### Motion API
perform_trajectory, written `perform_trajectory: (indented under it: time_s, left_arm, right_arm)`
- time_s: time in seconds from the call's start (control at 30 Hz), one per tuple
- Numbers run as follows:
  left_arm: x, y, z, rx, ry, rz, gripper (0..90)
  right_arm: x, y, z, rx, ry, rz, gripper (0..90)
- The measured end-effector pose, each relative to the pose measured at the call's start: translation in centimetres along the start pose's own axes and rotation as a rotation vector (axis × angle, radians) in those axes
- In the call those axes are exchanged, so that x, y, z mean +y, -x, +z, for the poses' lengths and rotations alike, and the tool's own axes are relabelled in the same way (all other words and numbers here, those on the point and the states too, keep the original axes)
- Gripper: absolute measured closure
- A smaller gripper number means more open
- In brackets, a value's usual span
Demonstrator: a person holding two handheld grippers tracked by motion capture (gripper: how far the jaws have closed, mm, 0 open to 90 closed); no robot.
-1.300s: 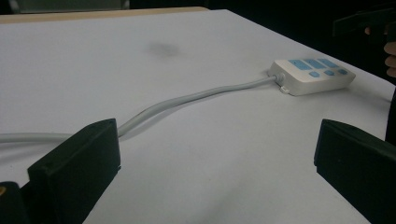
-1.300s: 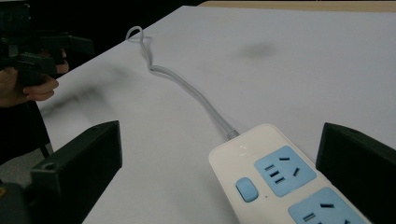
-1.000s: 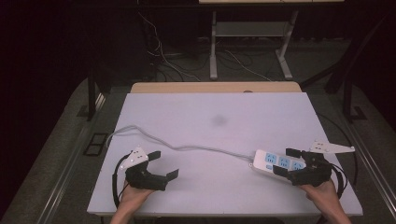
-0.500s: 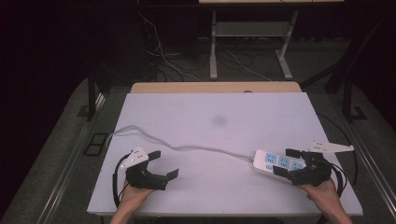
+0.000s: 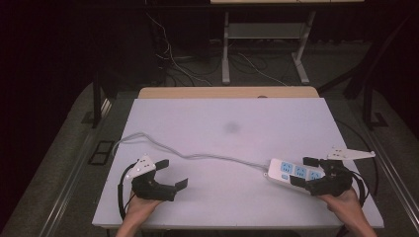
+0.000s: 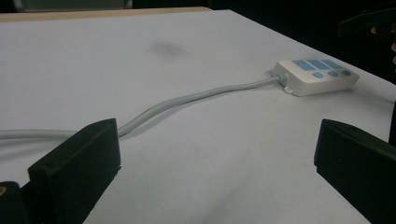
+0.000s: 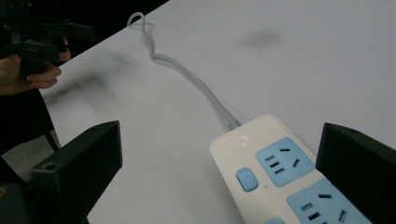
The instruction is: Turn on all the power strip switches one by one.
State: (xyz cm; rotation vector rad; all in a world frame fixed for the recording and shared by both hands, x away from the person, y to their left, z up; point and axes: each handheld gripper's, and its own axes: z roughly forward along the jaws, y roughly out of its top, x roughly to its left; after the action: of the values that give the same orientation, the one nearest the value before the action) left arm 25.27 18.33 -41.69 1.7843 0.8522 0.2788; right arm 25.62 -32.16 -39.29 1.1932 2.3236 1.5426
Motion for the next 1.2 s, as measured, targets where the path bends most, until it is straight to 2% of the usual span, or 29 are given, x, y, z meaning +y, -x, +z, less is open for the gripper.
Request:
perform_trajectory:
  time_s: [0.57,1.13,1.17,1.2]
  left_arm:
    - [-0.1,0.1,0.1,-0.004,-0.005,-0.002,0.0]
    - [-0.1,0.1,0.1,-0.003,-0.009,0.002,0.0]
    - [-0.1,0.1,0.2,-0.003,-0.01,0.002,0.0]
    - [-0.1,0.1,0.2,-0.002,-0.011,0.002,0.0]
  right_arm:
    - [1.2,0.9,-1.3,-0.018,-0.067,-0.015,0.2]
    - [2.1,1.7,-2.7,-0.074,-0.232,-0.085,0.3]
    - [2.1,1.8,-2.8,-0.08,-0.247,-0.093,4.2]
    - [2.1,1.9,-3.0,-0.085,-0.274,-0.104,12.5]
